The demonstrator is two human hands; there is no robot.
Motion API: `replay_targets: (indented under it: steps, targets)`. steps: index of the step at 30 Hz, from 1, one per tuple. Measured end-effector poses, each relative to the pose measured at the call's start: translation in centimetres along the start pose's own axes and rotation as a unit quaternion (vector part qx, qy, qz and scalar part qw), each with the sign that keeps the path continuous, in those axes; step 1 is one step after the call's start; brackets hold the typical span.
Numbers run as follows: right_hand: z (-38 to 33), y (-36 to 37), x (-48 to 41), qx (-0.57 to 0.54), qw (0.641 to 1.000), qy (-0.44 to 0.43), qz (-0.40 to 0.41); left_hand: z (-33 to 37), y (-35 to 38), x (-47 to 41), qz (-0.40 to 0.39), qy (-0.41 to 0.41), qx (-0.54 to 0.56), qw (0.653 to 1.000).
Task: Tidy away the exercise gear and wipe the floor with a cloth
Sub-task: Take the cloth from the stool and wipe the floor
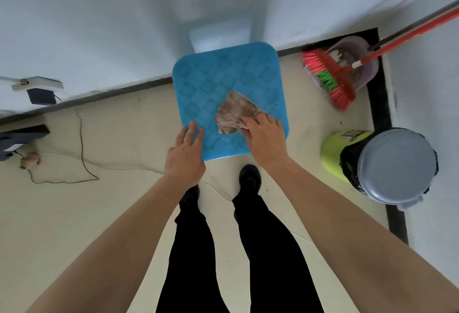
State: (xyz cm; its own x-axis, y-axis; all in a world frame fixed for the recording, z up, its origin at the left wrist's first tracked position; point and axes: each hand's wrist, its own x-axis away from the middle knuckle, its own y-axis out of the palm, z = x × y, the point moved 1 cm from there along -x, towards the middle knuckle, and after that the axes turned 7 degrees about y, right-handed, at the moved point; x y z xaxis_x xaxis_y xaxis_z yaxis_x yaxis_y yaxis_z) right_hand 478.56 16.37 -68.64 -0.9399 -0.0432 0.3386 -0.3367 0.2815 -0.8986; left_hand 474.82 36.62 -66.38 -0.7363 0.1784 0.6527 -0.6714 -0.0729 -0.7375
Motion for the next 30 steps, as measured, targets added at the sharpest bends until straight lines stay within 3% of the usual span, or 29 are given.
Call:
replay_targets:
  steps: [4,6,11,14,17,21,26,30]
  targets:
    - [-0.7,-4.5,1.5,-0.084,0.991,0.098,-0.038,-0.6,-5.1,1.4,-0.008,0.036,-0.003,0.999]
    - [-1.2,-8.0,2.7,-0.179,0.967,0.177,-0.046,-0.6,-8.3,3.3,0.021,0.057,-0.009,0.998]
    - [-3.3,-17.8,7.6,-0.415,0.861,0.295,-0.005,0.3,-15.9,9.4,0.09,0.133,-0.017,0.987]
    - [-4.0,-22.4,12.7,-0.516,0.792,0.321,0.053,2.1,-19.7,12.9,0.137,0.199,-0.018,0.97]
    - [-4.0,-25.1,18.3,-0.571,0.75,0.322,0.095,4.5,-22.3,15.4,0.18,0.251,-0.011,0.951]
    - [-3.7,-26.1,29.3,-0.6,0.691,0.363,0.174,9.8,-23.5,20.4,0.184,0.355,-0.073,0.914]
    - [-2.4,-28.2,42.6,-0.621,0.597,0.427,0.276,19.2,-23.6,28.7,0.208,0.493,-0.1,0.839]
    - [-1.5,-28.6,55.1,-0.582,0.567,0.464,0.352,26.9,-21.2,36.5,0.199,0.59,-0.111,0.775]
